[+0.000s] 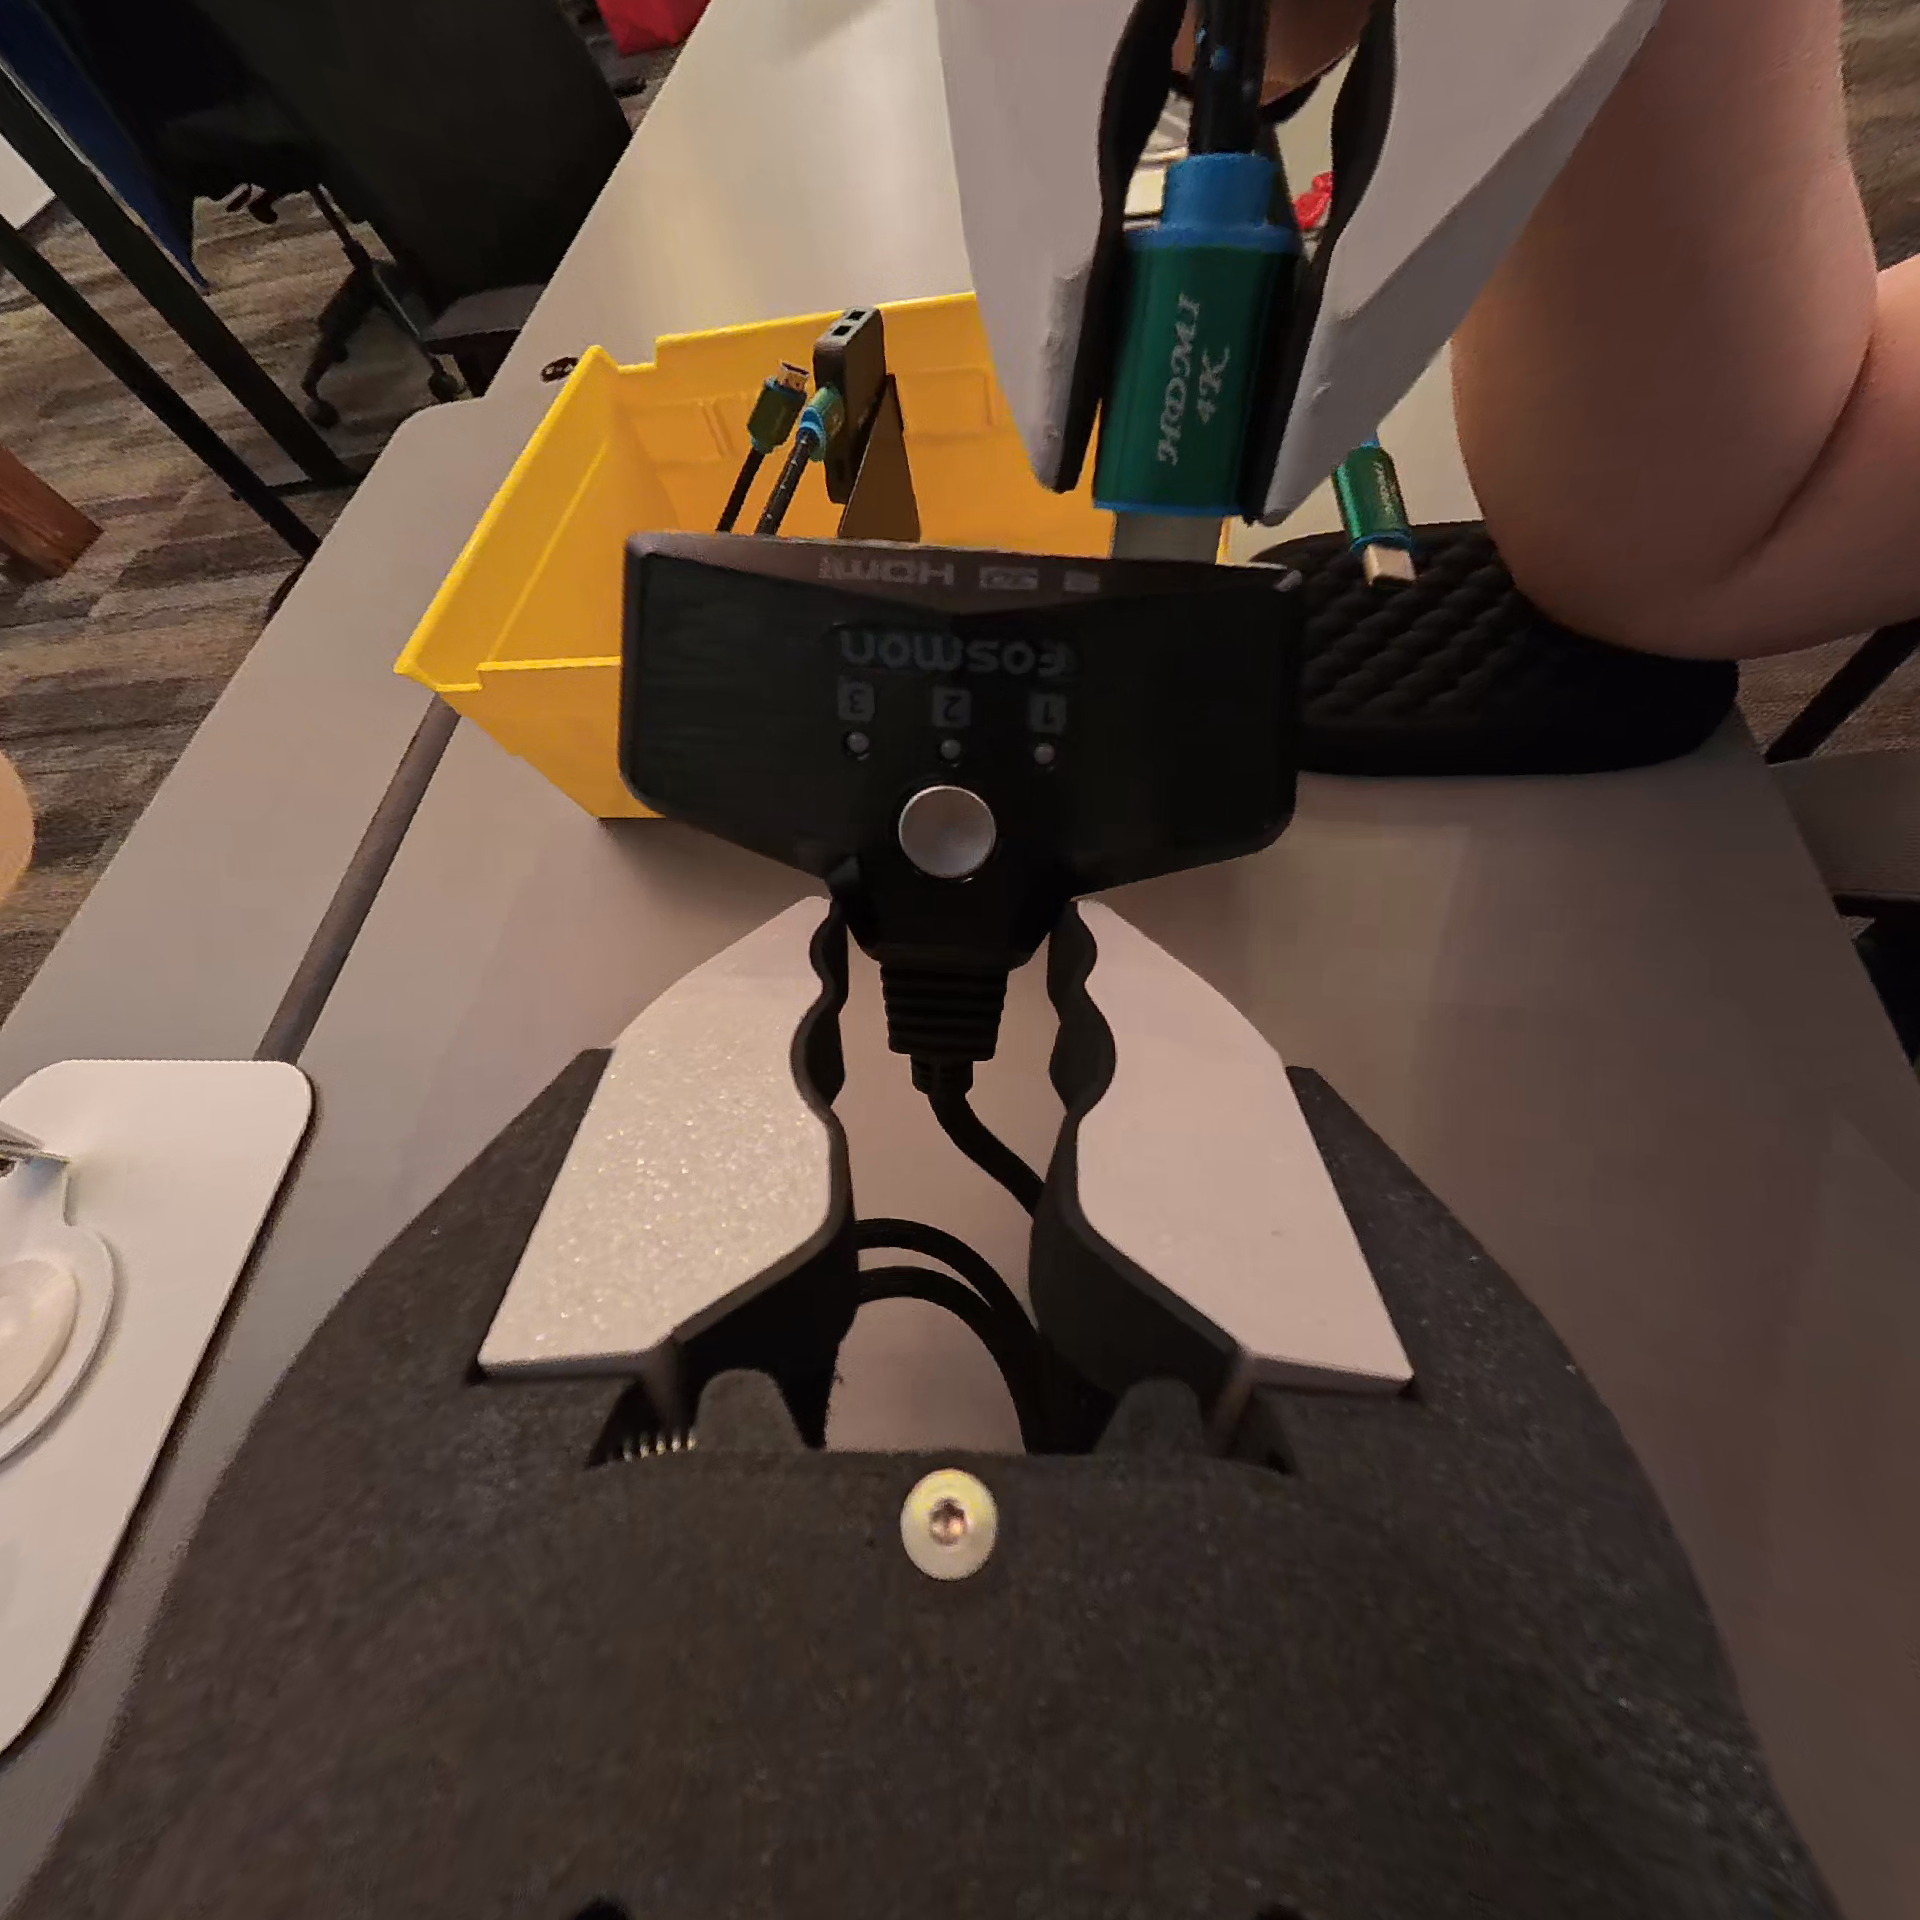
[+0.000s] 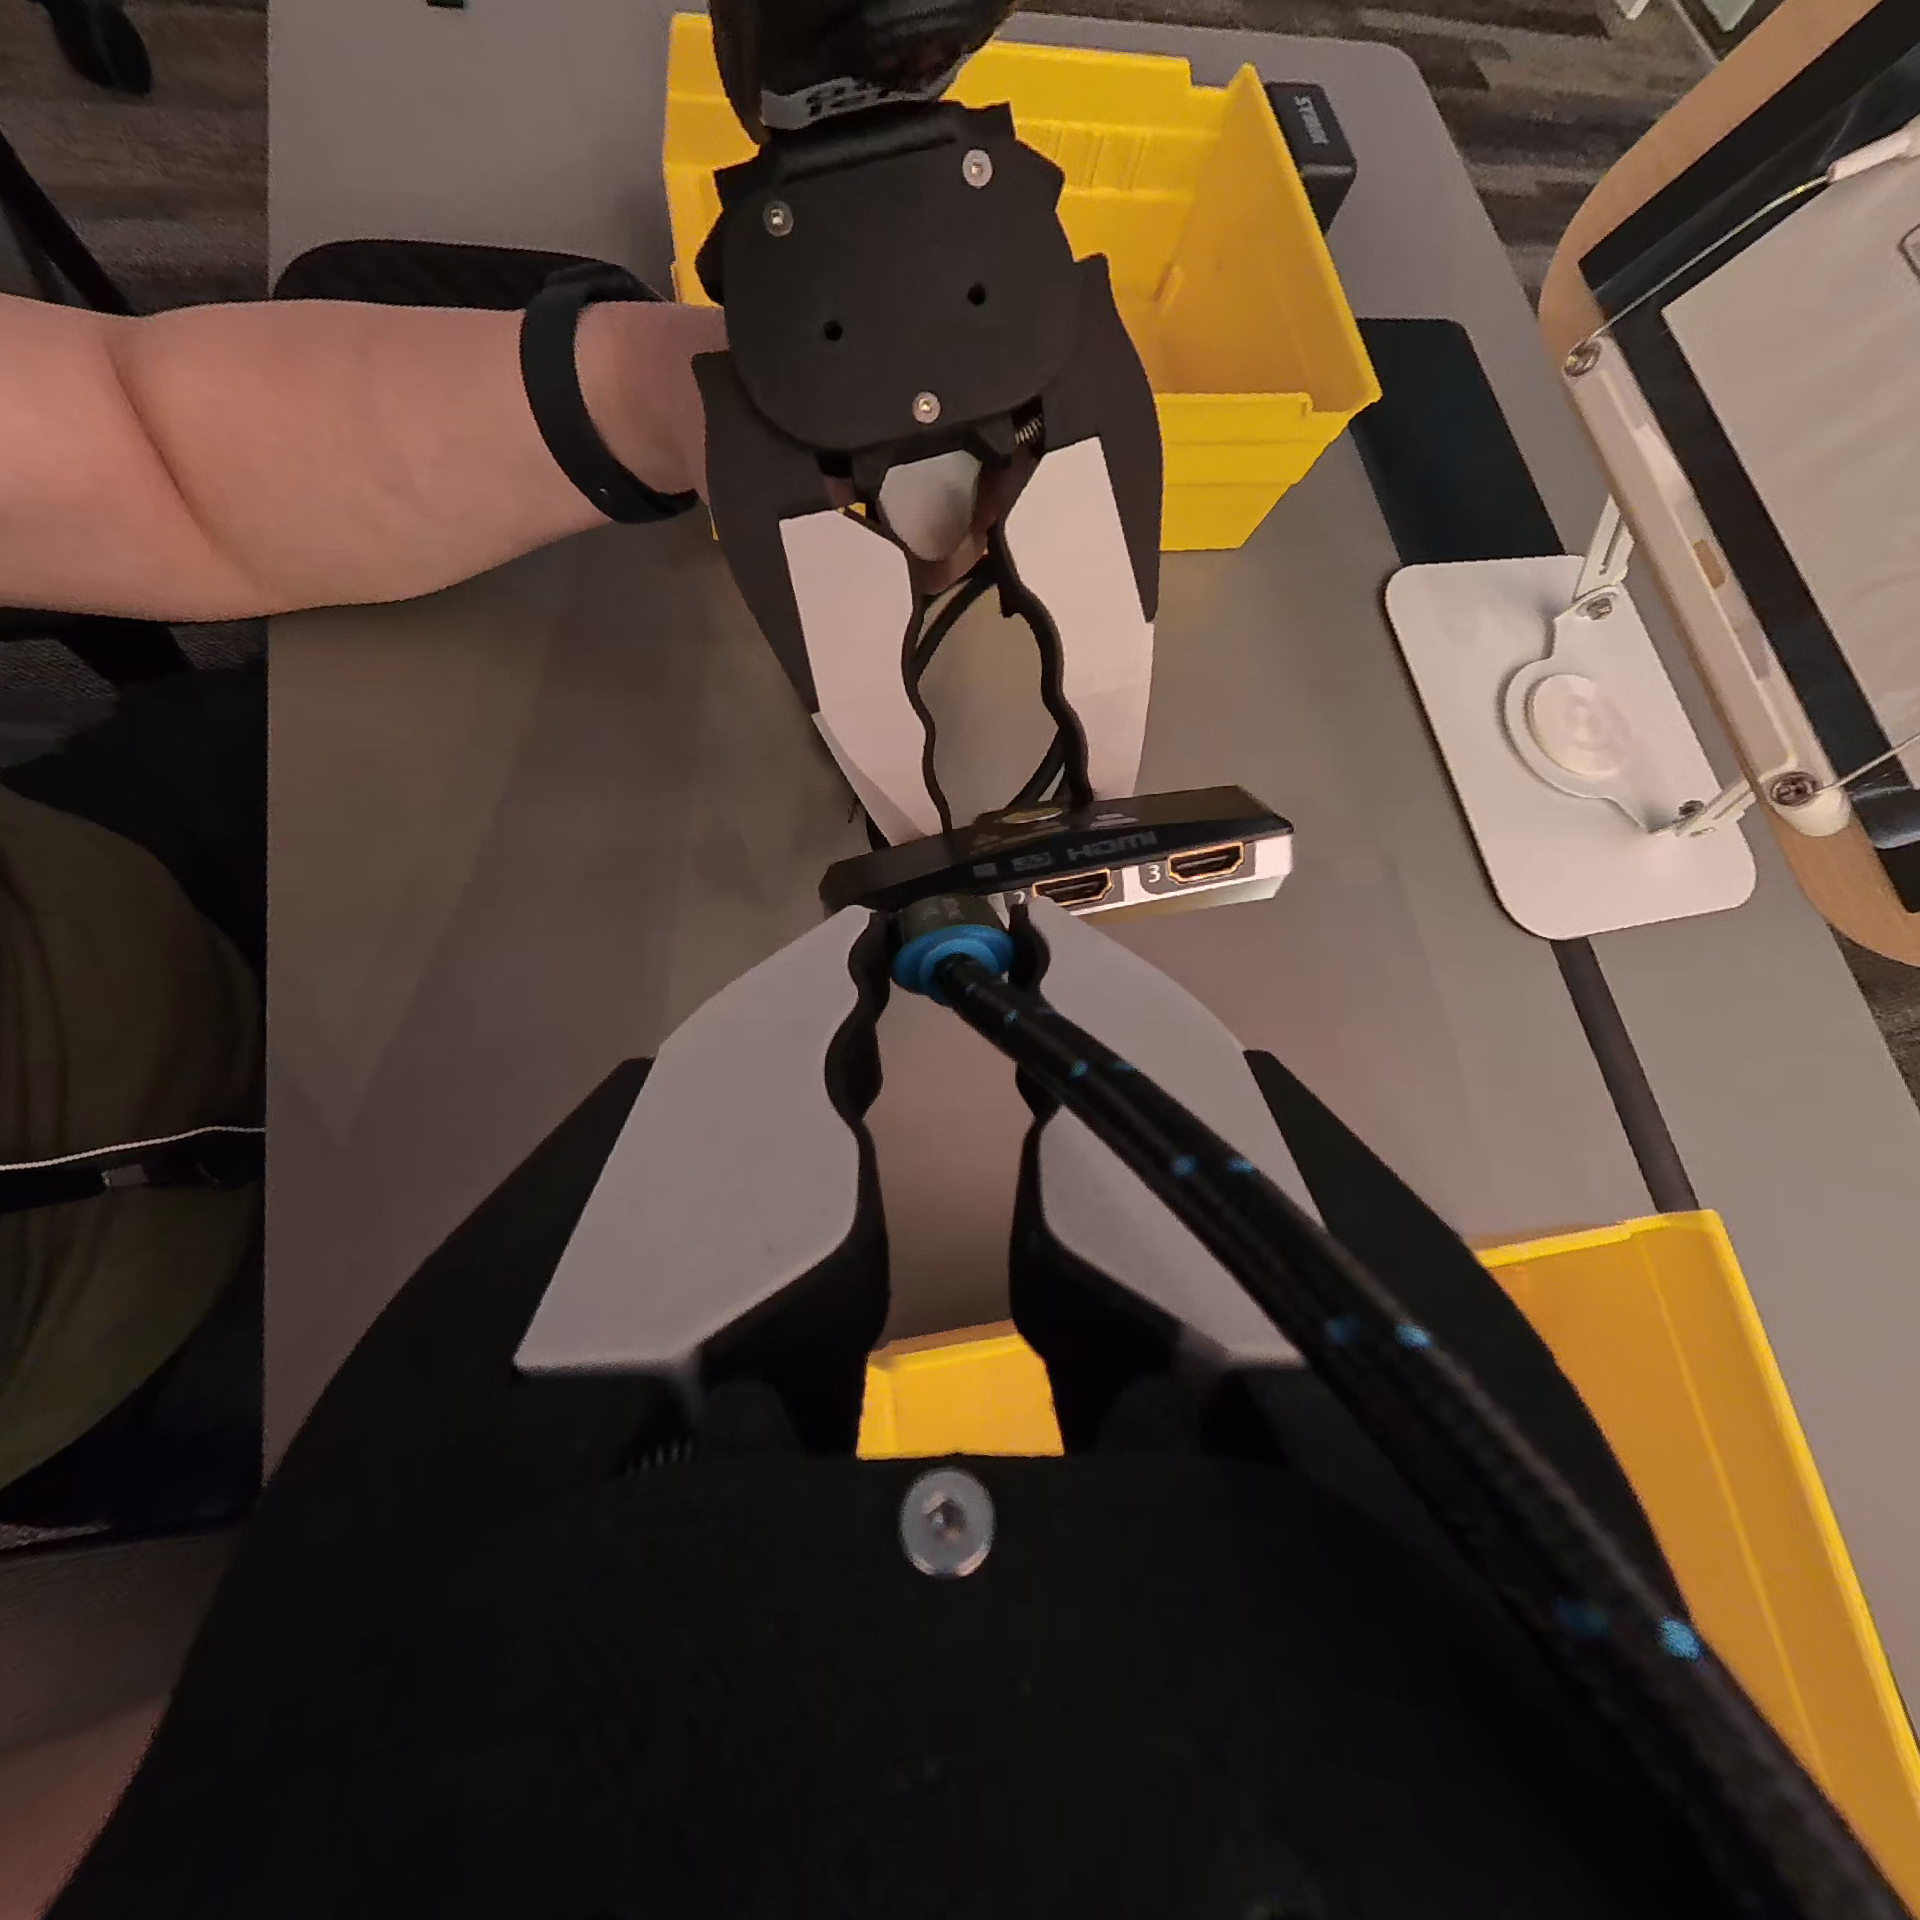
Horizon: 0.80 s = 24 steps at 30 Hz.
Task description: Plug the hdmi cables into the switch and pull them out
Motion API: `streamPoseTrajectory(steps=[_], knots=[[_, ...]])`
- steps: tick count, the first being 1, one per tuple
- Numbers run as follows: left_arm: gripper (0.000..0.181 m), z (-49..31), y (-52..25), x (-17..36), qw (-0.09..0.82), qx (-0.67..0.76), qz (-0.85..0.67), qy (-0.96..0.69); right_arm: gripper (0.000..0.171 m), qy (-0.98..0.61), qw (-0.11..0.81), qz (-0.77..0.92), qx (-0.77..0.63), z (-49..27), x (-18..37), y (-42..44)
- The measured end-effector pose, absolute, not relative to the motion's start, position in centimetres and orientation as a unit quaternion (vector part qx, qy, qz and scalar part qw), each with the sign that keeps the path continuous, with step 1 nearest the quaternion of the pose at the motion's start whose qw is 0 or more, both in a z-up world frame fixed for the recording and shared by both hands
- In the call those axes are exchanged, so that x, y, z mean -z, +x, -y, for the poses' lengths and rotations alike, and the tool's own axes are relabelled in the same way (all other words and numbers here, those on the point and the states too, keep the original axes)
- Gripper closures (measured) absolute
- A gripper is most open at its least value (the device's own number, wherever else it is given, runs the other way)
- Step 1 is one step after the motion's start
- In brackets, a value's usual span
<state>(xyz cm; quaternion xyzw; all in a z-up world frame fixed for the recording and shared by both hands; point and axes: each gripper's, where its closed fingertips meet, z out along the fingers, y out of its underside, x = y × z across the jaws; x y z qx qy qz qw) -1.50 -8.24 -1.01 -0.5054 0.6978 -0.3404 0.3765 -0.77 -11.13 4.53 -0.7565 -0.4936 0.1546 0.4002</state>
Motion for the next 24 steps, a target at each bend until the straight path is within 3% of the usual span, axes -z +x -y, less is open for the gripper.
streamPoseTrajectory(steps=[24], knots=[[0.145, 6.7, -2.4, -1.0, 0.394, 0.392, -0.646, -0.522, 0.148, -0.723, 0.457, 0.486, -0.177, 9.6, -6.0, -1.5]])
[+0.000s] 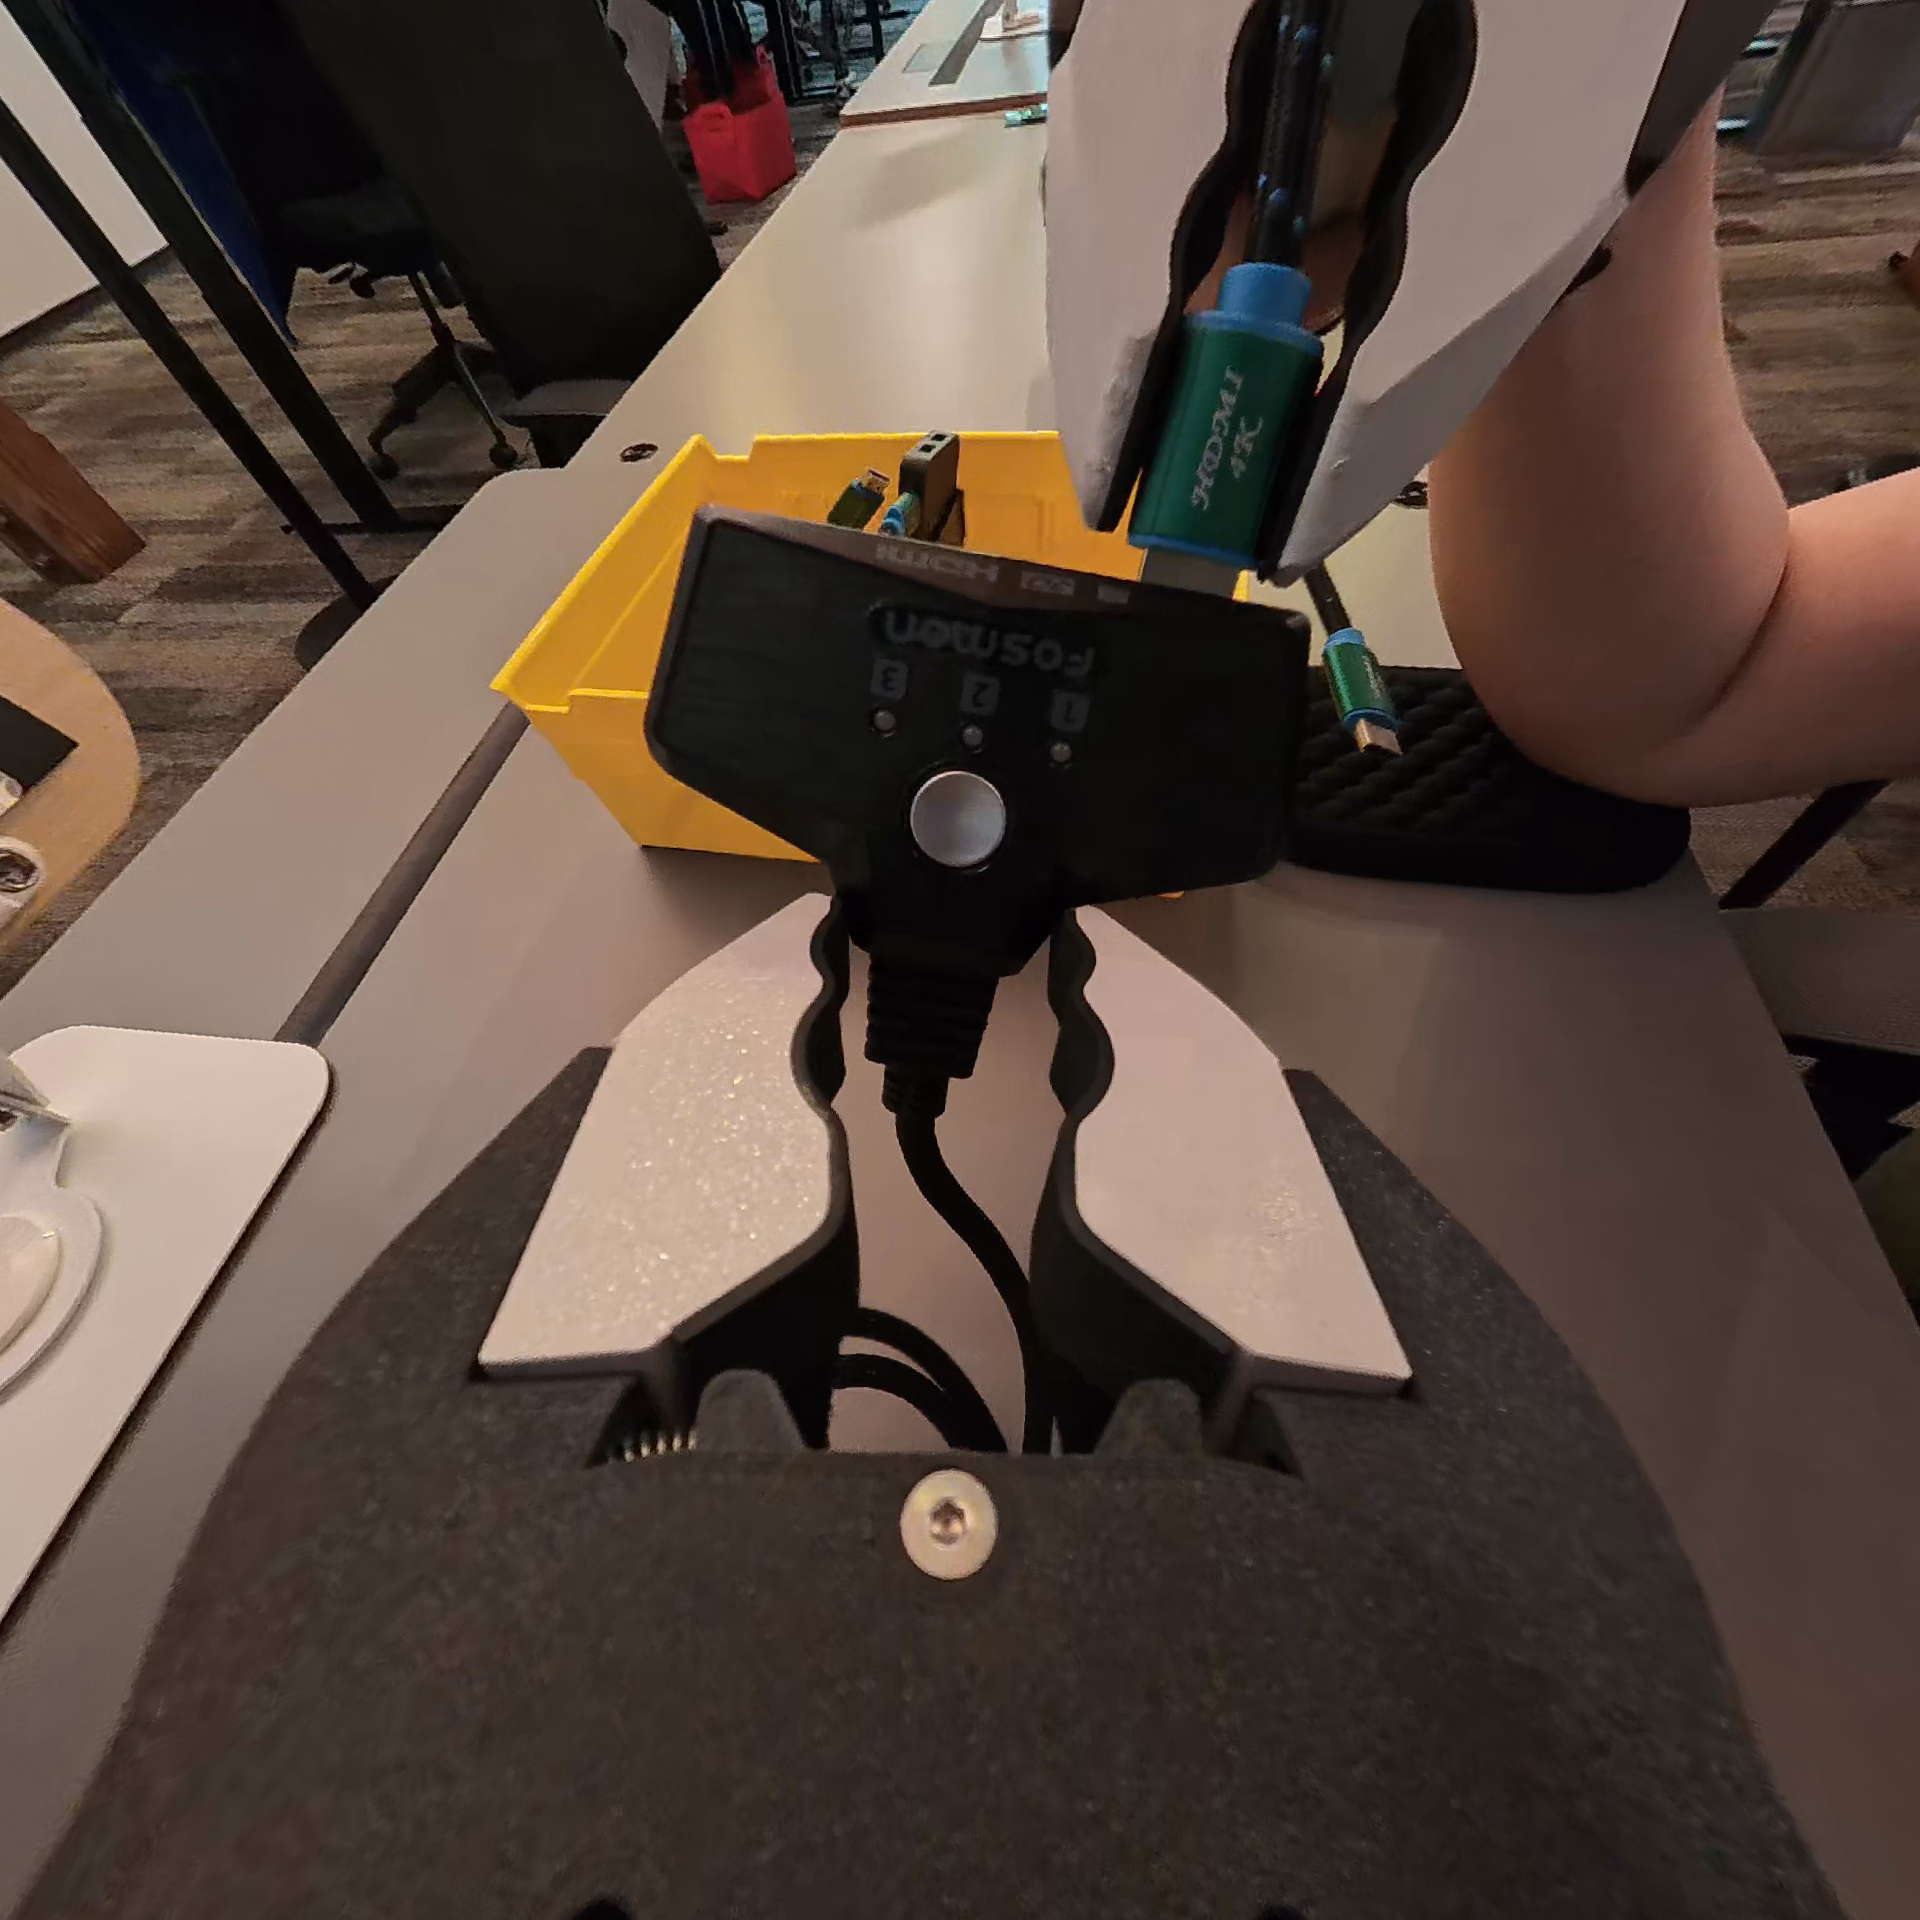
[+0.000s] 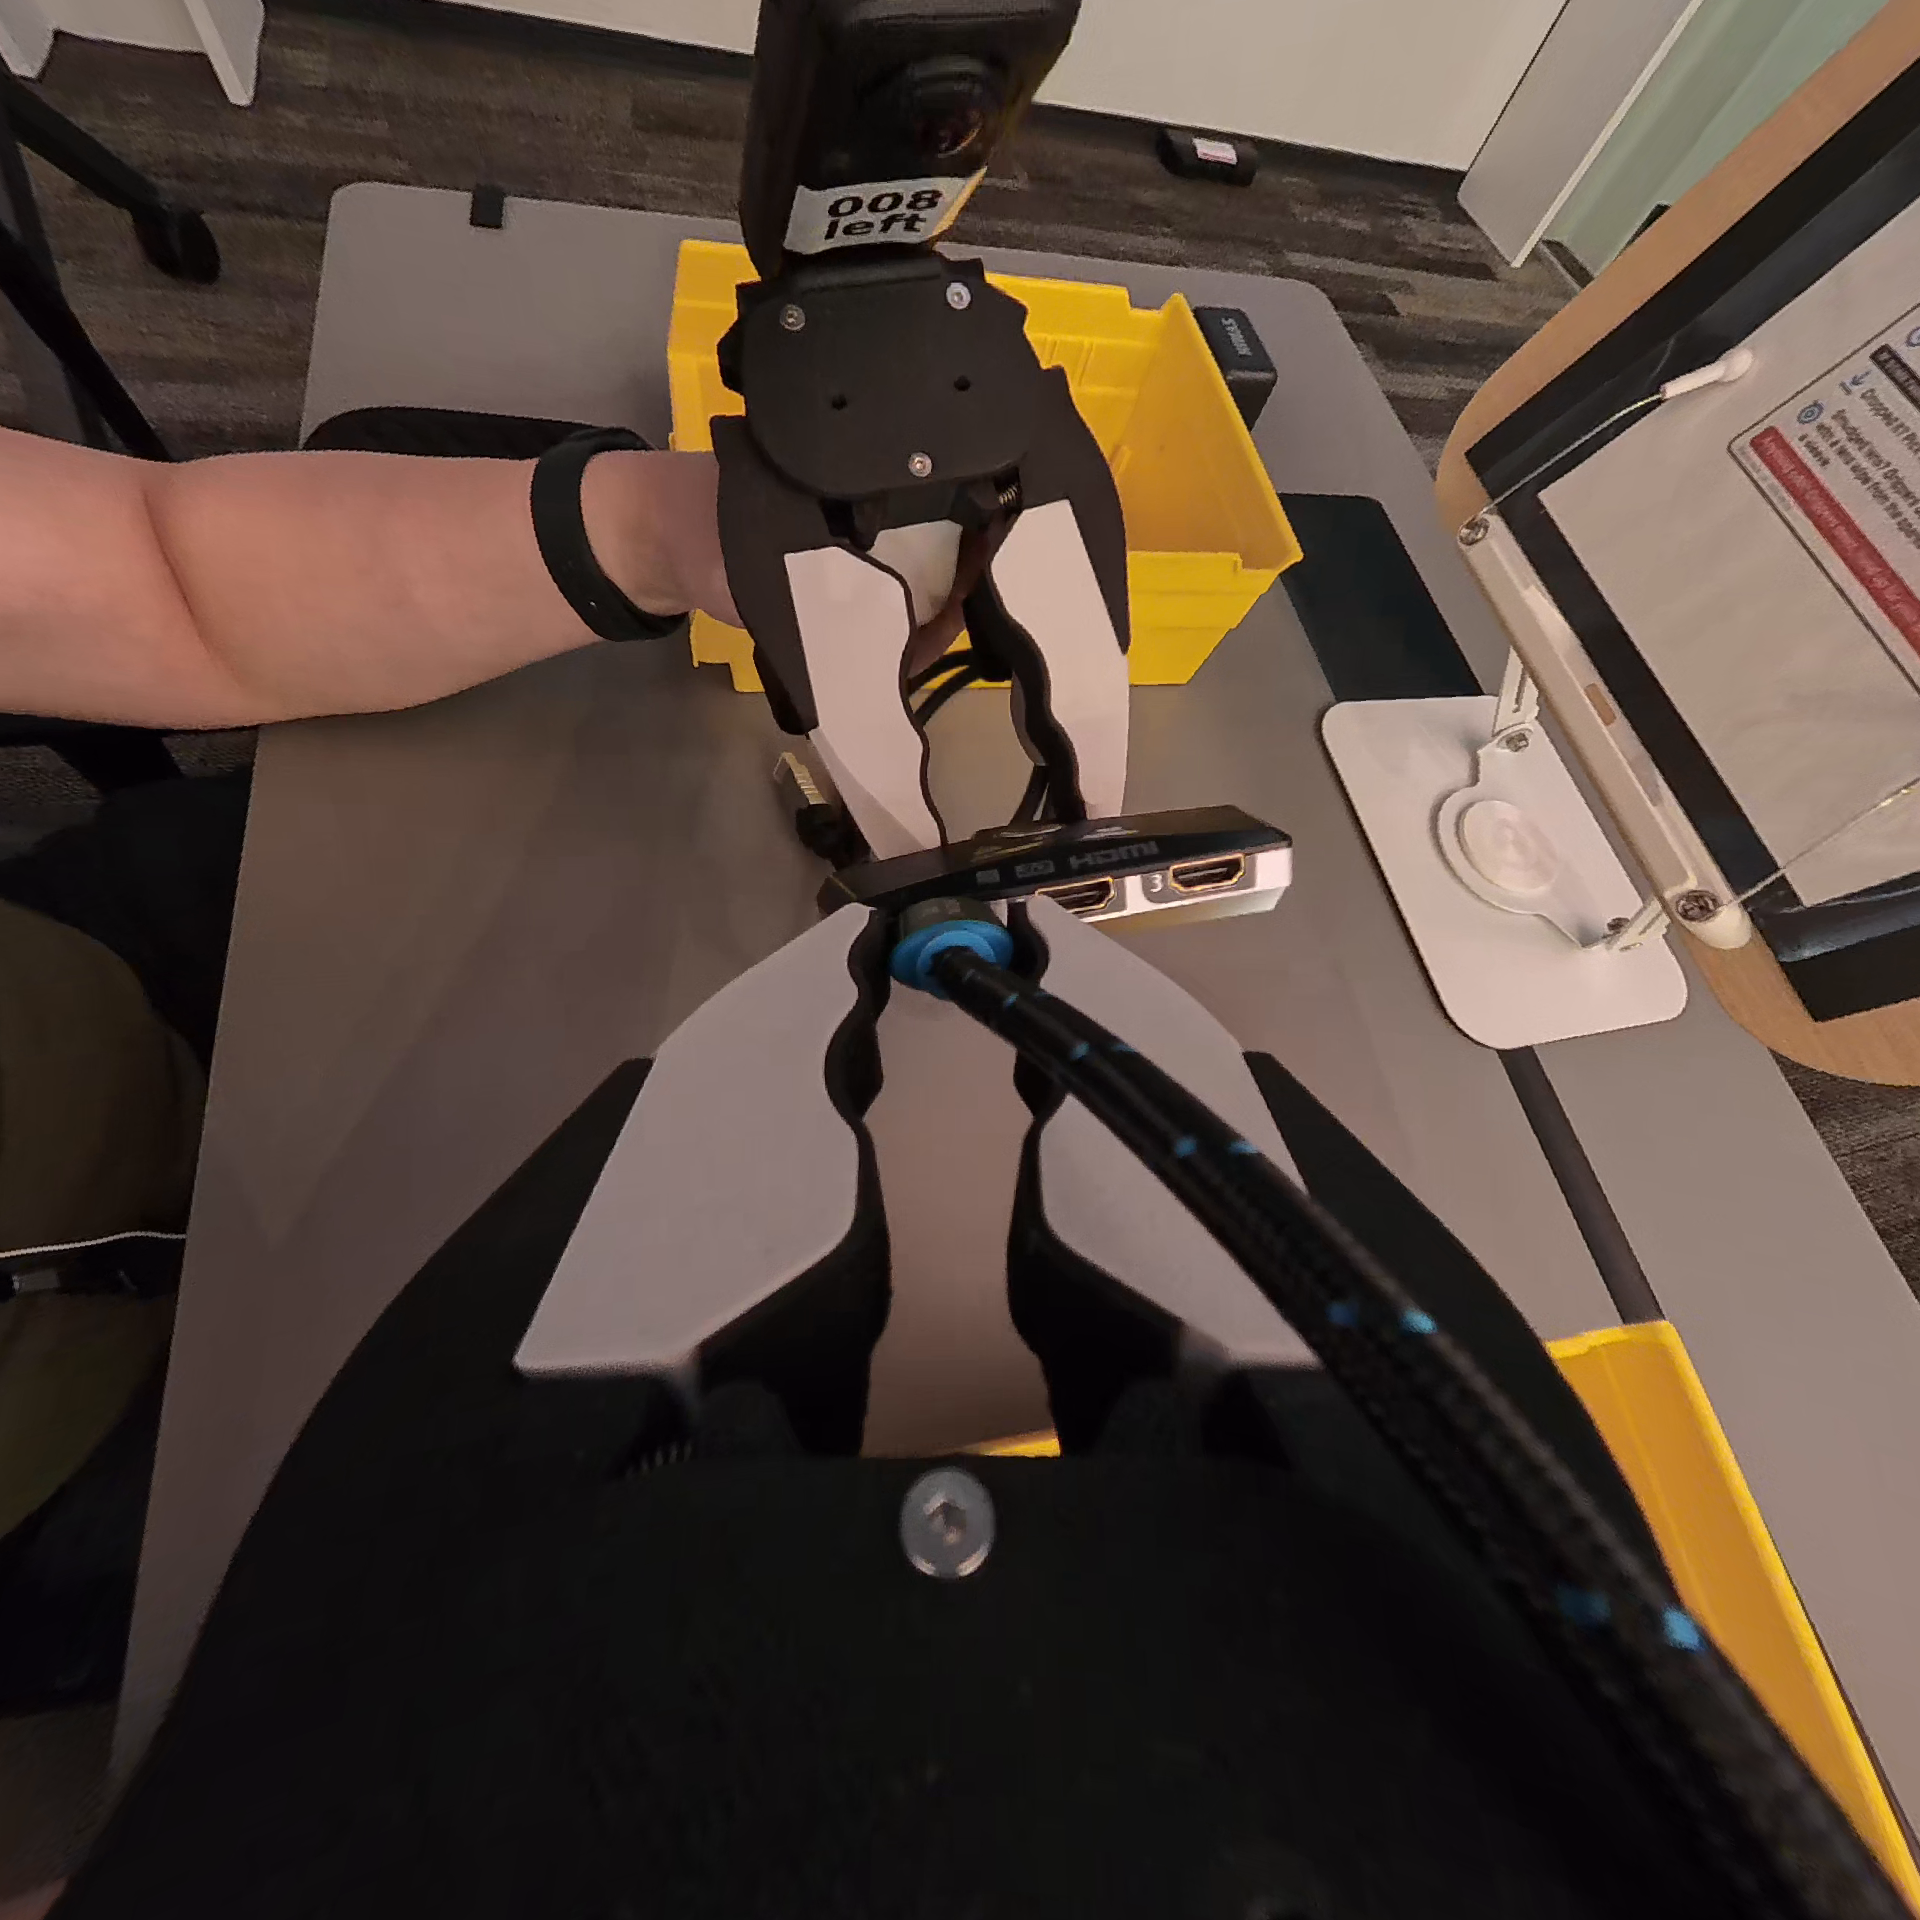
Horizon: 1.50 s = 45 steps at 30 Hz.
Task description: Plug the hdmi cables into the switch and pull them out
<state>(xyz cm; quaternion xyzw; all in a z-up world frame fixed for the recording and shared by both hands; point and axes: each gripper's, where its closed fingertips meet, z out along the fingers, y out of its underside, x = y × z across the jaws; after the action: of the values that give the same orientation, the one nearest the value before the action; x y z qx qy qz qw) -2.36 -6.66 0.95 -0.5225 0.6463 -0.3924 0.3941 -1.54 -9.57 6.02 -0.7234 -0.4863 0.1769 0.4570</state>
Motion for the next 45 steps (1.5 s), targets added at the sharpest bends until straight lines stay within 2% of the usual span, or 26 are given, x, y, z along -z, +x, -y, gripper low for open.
streamPoseTrajectory(steps=[15, 22, 45], knots=[[0.146, 6.7, -2.5, -1.4, 0.413, 0.384, -0.648, -0.512, 0.148, -0.694, 0.475, 0.514, -0.169, 9.8, -6.4, -2.1], [0.145, 7.2, -2.0, -0.1, 0.397, 0.355, -0.670, -0.518, 0.148, -0.686, 0.450, 0.546, -0.168, 10.2, -5.2, -1.7], [0.145, 7.6, -2.7, -1.7, 0.416, 0.337, -0.675, -0.507, 0.145, -0.638, 0.503, 0.539, -0.223, 10.4, -7.5, -1.3]])
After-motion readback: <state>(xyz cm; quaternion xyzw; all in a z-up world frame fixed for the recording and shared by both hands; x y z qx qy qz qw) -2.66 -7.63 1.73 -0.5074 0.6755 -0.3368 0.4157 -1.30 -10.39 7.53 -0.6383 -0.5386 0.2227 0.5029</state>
